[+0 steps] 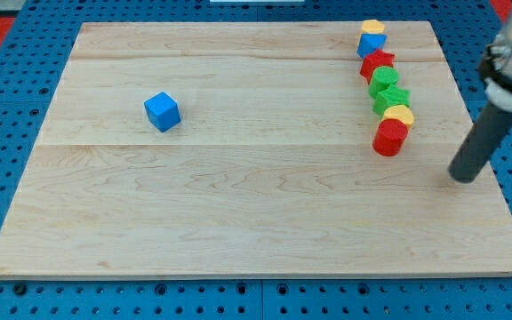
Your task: Nudge yellow heart along with red circle down a bit
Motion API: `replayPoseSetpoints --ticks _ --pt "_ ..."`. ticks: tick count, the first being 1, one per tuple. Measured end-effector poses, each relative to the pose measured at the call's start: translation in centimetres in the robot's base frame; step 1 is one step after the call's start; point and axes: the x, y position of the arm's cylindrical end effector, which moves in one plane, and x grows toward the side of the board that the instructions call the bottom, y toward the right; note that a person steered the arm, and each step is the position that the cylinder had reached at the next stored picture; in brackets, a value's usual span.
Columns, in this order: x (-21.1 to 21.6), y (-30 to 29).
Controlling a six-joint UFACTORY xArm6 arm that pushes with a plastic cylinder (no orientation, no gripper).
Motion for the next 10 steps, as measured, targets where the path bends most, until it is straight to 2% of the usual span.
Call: replayPoseSetpoints --ticks 1,3,5,6,10 --pt "-2.0 1.7" --pt "-3.3 1.4" --pt "-9.0 2.2" --pt "-10.0 1.6" --pt "-8.9 -4.5"
